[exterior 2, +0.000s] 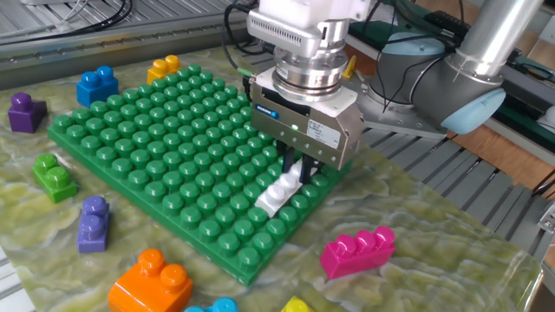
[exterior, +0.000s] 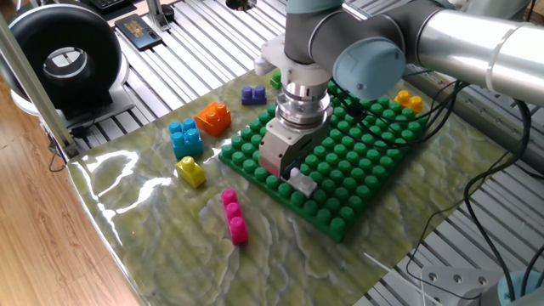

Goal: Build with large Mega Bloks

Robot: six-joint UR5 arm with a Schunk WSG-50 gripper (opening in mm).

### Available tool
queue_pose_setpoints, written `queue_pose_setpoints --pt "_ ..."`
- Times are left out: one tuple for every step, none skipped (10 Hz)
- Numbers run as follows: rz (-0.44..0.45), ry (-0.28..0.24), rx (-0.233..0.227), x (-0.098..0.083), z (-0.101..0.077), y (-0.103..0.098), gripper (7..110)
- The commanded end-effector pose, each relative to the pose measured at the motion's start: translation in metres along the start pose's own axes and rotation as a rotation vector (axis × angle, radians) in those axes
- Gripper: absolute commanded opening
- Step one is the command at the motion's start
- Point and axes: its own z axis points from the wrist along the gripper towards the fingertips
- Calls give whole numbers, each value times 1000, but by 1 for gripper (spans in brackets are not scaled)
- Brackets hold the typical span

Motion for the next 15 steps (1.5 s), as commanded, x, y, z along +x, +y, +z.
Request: queue_pose_setpoints --pt "-18 -5 -10 1 0 -2 7" --pt "-36 -5 -23 1 1 0 7" --pt "-47 -1 -38 2 1 4 7" --pt "-73 4 -26 1 1 3 7" --pt "-101 2 32 -3 -2 -6 7" --pt "-130 1 104 -8 -8 -15 7" --pt "-171 12 182 -10 -16 -23 7" --pt "-207 8 230 -14 -20 -32 7" --pt "-249 -2 247 -16 -19 -40 7" --pt "-258 -6 251 -17 -17 -44 22" --pt "-259 -9 238 -17 -16 -42 22" --pt "-281 -8 226 -17 -15 -39 22" --pt "-302 -8 225 -18 -15 -39 22" --pt "-284 -14 221 -20 -15 -35 22" --pt "-265 -17 207 -22 -13 -28 22"
